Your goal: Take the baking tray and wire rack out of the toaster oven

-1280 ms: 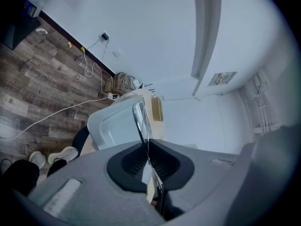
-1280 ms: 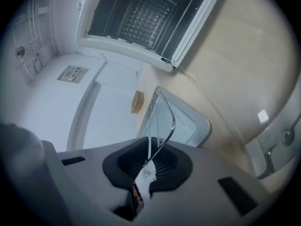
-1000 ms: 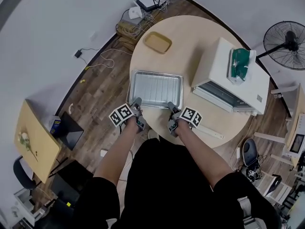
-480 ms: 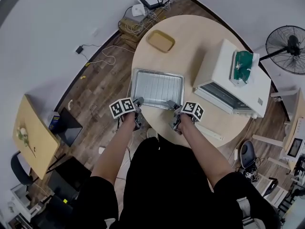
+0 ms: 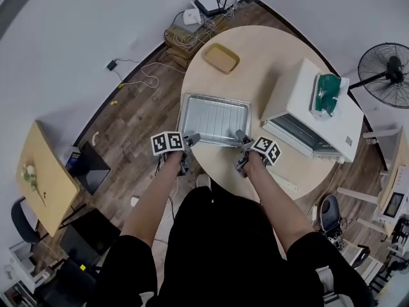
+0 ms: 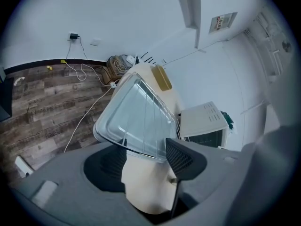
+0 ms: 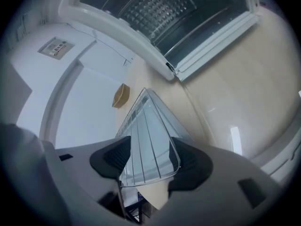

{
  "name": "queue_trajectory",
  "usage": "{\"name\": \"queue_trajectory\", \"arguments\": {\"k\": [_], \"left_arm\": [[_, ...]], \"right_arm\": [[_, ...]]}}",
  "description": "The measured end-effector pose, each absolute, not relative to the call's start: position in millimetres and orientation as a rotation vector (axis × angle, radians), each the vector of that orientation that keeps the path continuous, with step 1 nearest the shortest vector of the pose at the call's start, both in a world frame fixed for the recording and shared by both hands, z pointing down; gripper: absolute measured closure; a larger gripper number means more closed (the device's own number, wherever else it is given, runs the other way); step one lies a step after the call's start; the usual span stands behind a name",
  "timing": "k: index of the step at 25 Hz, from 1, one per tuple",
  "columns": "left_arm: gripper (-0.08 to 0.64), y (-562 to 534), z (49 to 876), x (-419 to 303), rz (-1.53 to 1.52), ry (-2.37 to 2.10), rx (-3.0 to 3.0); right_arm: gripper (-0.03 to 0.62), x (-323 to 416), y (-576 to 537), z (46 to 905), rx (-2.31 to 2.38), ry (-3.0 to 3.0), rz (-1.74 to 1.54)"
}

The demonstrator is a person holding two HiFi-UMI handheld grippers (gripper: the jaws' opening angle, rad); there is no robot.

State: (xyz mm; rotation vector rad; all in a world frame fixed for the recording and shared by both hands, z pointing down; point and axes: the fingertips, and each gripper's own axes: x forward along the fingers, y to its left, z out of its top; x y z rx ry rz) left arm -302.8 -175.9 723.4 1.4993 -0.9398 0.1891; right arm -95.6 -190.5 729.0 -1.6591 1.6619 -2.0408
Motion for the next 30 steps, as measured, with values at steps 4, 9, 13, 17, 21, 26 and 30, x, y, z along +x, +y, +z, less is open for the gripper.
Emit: {"name": "queue_trajectory", "arguments": {"k": [4, 9, 13, 17, 21, 26, 30], "left_arm": [[0.308, -171.9, 725.8, -300.0, 0.216, -0.941, 1.503], [0.297, -169.3, 726.0, -305.8, 0.229, -0.983, 1.485], [0.282, -161.1, 730.8, -307.5, 0.284, -0.983, 1.483], [0.273, -152.4, 736.1, -305.4, 0.318, -0.969, 1.472], [0.269, -159.6, 733.8, -311.7, 0.302, -1.009, 1.455], [0.264, -167.7, 717.3, -303.7, 0.291, -0.996, 1.506], [0.264, -168.7, 689.8, -300.3, 0.274, -1.059, 1.640]], "right_arm": [[0.339, -84.6, -183.9, 728.7, -1.753, 1.721, -2.032], [0.288, -69.5, -172.8, 727.3, -1.904, 1.842, -1.966], [0.285, -74.5, -172.9, 720.2, -1.842, 1.911, -1.951], [0.285, -74.8, -171.2, 713.3, -1.807, 1.934, -1.934], [0.285, -76.3, -159.2, 709.6, -1.782, 1.918, -1.938], [0.285, -73.2, -144.1, 695.4, -1.749, 2.033, -1.841], [0.285, -61.2, -129.9, 667.2, -1.762, 2.211, -1.651]]}}
